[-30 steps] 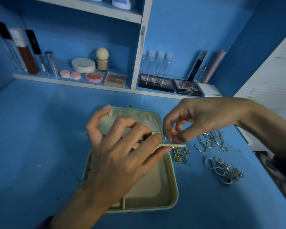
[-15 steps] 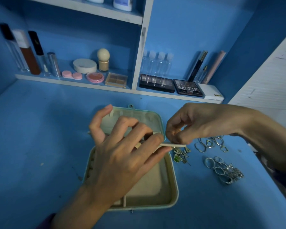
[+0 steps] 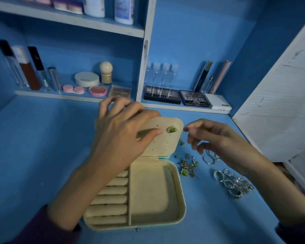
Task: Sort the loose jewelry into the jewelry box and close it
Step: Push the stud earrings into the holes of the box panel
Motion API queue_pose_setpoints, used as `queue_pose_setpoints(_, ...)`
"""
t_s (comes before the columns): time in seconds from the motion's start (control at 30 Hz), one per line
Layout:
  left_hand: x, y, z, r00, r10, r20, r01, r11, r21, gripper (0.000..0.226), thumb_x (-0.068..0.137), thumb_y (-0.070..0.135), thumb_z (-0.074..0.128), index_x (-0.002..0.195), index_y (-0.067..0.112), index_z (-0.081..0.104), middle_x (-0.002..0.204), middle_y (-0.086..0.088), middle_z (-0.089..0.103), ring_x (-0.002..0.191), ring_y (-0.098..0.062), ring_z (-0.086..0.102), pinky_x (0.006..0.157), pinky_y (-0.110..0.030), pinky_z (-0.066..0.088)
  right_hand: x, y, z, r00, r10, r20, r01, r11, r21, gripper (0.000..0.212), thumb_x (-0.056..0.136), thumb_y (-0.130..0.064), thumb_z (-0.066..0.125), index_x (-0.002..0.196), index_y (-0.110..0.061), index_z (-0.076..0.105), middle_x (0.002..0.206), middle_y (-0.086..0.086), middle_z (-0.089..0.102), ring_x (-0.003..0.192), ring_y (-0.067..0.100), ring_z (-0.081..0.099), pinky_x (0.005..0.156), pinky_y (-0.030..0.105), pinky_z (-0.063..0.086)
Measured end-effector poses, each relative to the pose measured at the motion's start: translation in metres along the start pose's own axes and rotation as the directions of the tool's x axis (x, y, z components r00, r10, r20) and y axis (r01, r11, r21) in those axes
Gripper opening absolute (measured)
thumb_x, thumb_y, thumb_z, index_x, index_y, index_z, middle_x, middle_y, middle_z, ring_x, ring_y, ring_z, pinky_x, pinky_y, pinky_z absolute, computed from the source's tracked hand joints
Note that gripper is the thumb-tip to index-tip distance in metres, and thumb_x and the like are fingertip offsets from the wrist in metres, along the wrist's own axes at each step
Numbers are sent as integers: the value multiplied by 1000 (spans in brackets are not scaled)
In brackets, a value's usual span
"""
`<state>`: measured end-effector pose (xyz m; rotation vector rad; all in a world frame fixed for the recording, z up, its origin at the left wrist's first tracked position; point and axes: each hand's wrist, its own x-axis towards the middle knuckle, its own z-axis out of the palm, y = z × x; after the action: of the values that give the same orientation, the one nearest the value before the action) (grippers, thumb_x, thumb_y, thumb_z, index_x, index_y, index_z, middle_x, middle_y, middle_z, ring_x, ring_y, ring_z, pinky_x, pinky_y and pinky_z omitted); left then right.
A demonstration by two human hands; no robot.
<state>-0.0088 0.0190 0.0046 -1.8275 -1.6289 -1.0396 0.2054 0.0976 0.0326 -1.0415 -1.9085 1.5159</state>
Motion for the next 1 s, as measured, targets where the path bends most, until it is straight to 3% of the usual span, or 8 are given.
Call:
queue_pose_setpoints(0.1,1,0,5,1000,-5,-7,5,1000,27,33,84,47,60,102,22,72,84,3,64,90,-19,47,99,-44,29,-3,12,-5,997,-78,13,78,933,-351,6,84,-9,66,84,-15,70,73,-7,65,64,4,55,60,16,41)
queue_pose_setpoints(0.23,-2,1,9,1000,0,-19,1,999,48,31,84,43,65,106,22,71,83,3,63,89,-18,49,104,-47,28,-11,29,-10,955,-204,214,296,644,-706,6,80,-21,73,80,-26,72,73,-11,62,71,2,55,63,8,37)
queue_pose_setpoints(0.33,-3,0,10,999,-4,-32,5,999,41,30,85,43,64,106,22,71,83,3,64,87,-19,51,102,-44,28,-15,40,-8,944,-203,262,331,569,-753,14,76,-36,67,85,-27,72,76,-10,60,76,0,52,67,8,39)
queue_pose_setpoints(0.47,-4,-1,11,999,-5,-47,7,999,31,29,87,44,63,106,22,71,83,3,64,83,-21,55,99,-40,29,-18,49,-2,940,-251,230,329,496,-803,23,76,-49,56,87,-32,67,77,-14,56,76,1,51,64,29,50)
queue_pose_setpoints(0.67,-6,-1,11,998,-7,-58,8,1000,20,30,89,45,61,106,23,71,83,3,63,83,-20,54,97,-40,30,-20,52,5,908,-328,260,385,409,-828,12,76,-36,63,86,-31,64,75,-13,51,74,8,50,55,34,50)
queue_pose_setpoints(0.73,-6,-1,11,998,-12,-59,13,1000,17,30,89,45,61,106,23,71,83,3,63,84,-20,53,96,-39,30,-19,52,7,915,-321,245,373,437,-819,9,74,-31,65,83,-32,65,75,-15,49,74,7,50,57,33,50)
queue_pose_setpoints(0.83,-6,0,11,998,-15,-61,16,1000,9,30,88,44,61,107,23,71,83,3,64,84,-20,53,97,-38,29,-19,42,10,942,-279,185,323,617,-718,7,72,-26,70,77,-31,69,73,-15,56,76,5,53,66,16,42)
queue_pose_setpoints(1.0,-6,0,11,999,-15,-46,15,1000,-7,31,88,42,61,110,22,70,83,2,63,84,-18,51,95,-37,29,-25,2,16,977,-211,0,206,951,-230,10,68,-11,79,71,-18,73,73,0,70,67,15,62,65,19,48)
